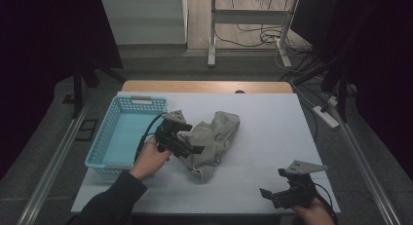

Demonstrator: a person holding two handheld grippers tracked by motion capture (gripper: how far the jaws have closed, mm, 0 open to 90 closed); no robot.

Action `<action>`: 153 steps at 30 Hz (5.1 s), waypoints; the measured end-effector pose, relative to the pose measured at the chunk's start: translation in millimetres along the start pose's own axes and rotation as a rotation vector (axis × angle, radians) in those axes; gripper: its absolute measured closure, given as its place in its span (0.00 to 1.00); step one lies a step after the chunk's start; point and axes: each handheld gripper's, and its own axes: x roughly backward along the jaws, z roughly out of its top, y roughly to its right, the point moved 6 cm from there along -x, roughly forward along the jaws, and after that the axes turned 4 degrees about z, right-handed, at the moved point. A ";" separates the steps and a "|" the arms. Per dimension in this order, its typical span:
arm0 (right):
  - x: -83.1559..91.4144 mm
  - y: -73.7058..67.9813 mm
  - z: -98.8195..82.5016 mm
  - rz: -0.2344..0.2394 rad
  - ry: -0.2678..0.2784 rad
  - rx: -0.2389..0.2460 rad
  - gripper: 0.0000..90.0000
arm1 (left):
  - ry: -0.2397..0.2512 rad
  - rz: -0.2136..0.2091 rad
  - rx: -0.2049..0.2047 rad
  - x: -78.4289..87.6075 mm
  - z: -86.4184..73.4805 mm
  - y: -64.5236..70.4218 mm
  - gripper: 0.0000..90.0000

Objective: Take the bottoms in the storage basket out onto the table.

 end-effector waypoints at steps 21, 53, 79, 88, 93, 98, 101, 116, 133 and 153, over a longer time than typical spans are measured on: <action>-0.4 -0.5 0.1 -0.001 0.000 0.004 0.01 | 0.022 -0.021 0.020 11.7 -7.6 1.0 0.00; -0.5 -1.0 0.1 -0.001 -0.003 0.005 0.01 | 0.028 -0.022 0.033 23.9 -25.5 7.9 0.00; -0.6 -0.8 0.1 -0.001 -0.003 0.004 0.01 | 0.025 -0.013 0.029 33.7 -40.4 15.3 0.00; -0.5 -0.9 0.1 -0.001 -0.002 0.005 0.01 | 0.030 -0.005 0.025 36.9 -43.7 17.7 0.00; -0.5 -1.0 0.1 -0.001 -0.003 0.004 0.01 | 0.031 0.003 0.026 39.5 -46.6 18.0 0.00; -0.6 -1.0 0.1 -0.002 -0.003 0.003 0.01 | 0.031 0.010 0.029 41.5 -50.1 18.3 0.00; -0.7 -1.0 0.0 -0.002 -0.005 0.006 0.01 | 0.029 0.014 0.029 42.4 -52.4 18.5 0.00; -0.7 -1.1 0.0 -0.003 -0.008 0.007 0.01 | 0.022 0.038 0.021 46.3 -61.2 20.4 0.00; -0.9 -1.1 -0.1 -0.004 -0.010 0.007 0.01 | 0.037 0.039 0.037 55.6 -69.7 23.2 0.00; -1.3 -1.1 0.0 -0.004 -0.009 0.005 0.01 | 0.029 0.060 0.051 64.4 -81.4 21.9 0.00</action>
